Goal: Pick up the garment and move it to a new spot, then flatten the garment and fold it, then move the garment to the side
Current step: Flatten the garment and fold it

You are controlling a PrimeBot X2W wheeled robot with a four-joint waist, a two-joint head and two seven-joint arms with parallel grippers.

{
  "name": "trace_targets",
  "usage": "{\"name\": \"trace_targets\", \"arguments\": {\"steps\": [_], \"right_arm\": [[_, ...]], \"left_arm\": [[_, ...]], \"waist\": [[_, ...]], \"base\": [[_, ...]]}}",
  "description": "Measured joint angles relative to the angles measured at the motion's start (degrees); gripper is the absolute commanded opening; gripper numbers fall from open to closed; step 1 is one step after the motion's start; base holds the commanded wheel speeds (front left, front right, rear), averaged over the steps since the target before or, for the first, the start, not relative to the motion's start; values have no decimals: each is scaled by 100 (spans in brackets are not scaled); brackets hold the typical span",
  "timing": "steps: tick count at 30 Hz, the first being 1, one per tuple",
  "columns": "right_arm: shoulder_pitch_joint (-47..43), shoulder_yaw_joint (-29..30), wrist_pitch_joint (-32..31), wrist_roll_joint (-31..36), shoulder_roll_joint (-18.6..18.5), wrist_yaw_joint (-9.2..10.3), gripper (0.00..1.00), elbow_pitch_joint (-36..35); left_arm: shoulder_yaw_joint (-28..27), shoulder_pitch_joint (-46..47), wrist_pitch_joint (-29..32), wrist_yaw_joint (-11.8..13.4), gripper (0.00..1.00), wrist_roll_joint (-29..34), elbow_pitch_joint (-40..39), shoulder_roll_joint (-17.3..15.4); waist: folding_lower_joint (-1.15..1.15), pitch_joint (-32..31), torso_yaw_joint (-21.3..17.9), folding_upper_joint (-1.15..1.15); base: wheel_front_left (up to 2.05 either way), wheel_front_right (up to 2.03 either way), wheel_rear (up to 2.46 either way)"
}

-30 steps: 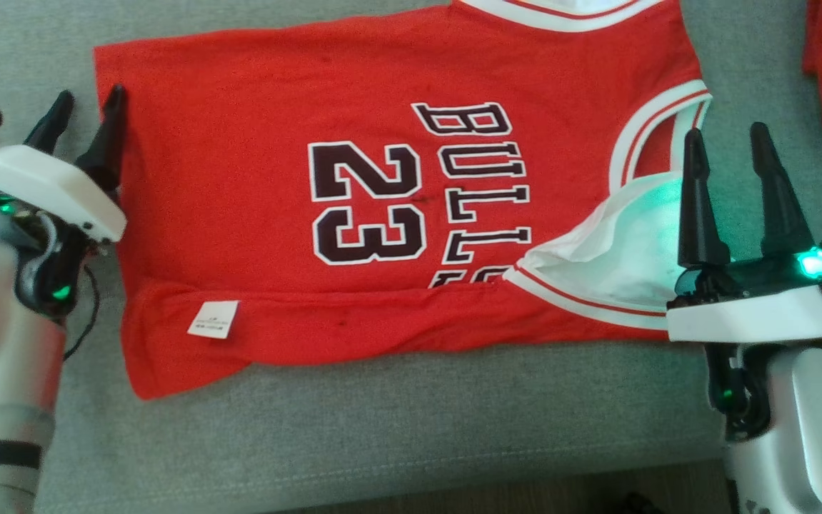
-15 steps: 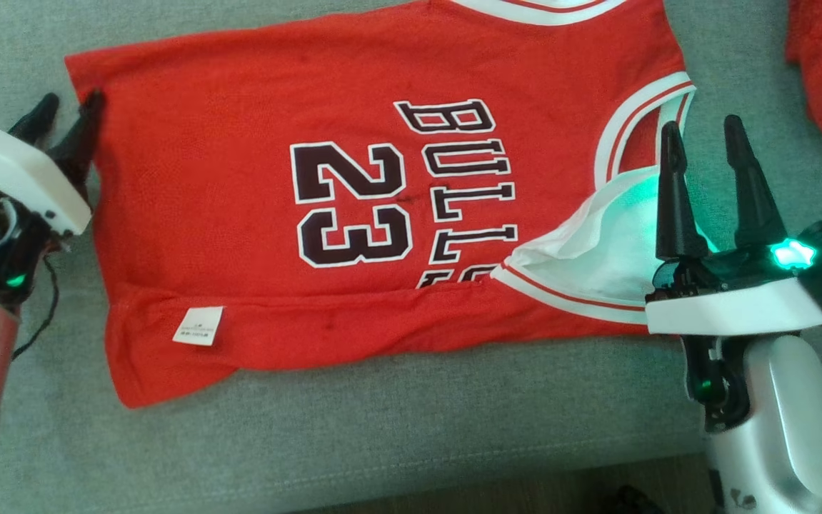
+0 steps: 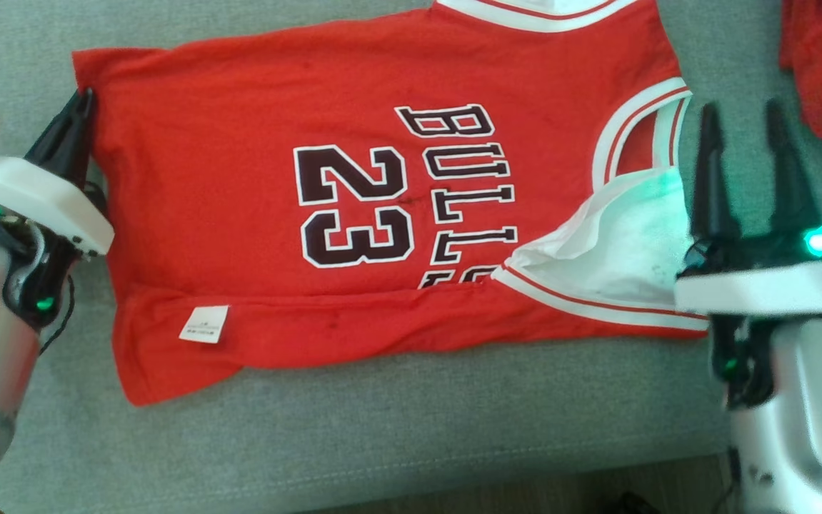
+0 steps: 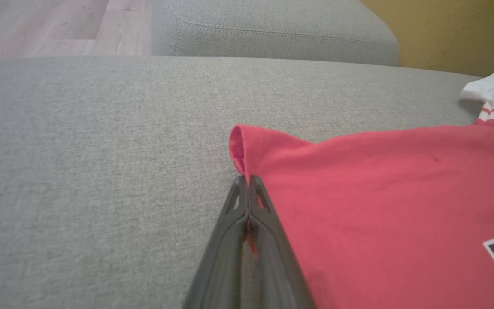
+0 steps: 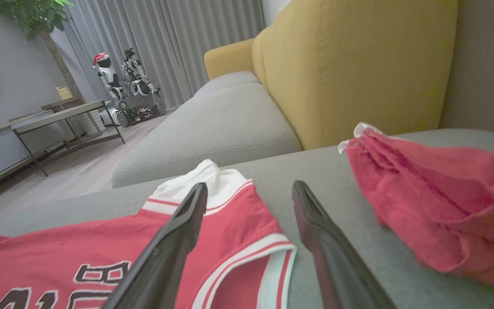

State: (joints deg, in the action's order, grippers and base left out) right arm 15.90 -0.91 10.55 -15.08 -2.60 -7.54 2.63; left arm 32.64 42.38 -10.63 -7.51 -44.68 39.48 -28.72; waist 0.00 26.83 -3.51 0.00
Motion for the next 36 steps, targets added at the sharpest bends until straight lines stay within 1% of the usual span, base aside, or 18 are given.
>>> {"name": "trace_targets", "arguments": {"steps": [4,6,12,17,21,24,27,31,36], "right_arm": [[480,238,-155,157,-5,0,100,132],[823,318,-289,188,-40,0,100,305],[1927,320,-673,-12,-561,0,100,1266],[2932,4,-1126,-175,-894,0,100,2285],[3607,-242,-1596,-177,-1069,0,100,3087],[4068,-327,-2047,-77,-1172,0,100,3717],[4465,-444,-2483,172,-1294,0,100,4261],[4827,-704,-2896,361,-1344,0,100,4730],[5018,-858,-3118,378,-1344,0,100,5010]], "left_arm": [[71,9,-167,-2,0,25,83,86],[125,27,-243,-3,0,25,88,151],[224,238,-324,-3,0,126,76,449],[367,472,-366,-3,0,176,75,664],[461,643,-367,-3,0,176,81,902],[550,818,-367,-3,0,178,64,1016],[561,937,-368,-3,0,219,27,1117],[563,975,-368,-3,0,220,-33,1165],[554,976,-368,-3,0,224,-43,1174]], "waist": [[0,-66,82,0],[0,-88,144,0],[0,-90,412,0],[1,25,670,0],[0,163,892,0],[1,281,1051,0],[1,388,1195,0],[0,505,1329,0],[0,562,1366,0]], "base": [[0,0,0],[0,0,0],[0,0,0],[0,0,0],[0,0,0],[0,0,0],[0,0,0],[0,0,0],[0,0,0]]}}
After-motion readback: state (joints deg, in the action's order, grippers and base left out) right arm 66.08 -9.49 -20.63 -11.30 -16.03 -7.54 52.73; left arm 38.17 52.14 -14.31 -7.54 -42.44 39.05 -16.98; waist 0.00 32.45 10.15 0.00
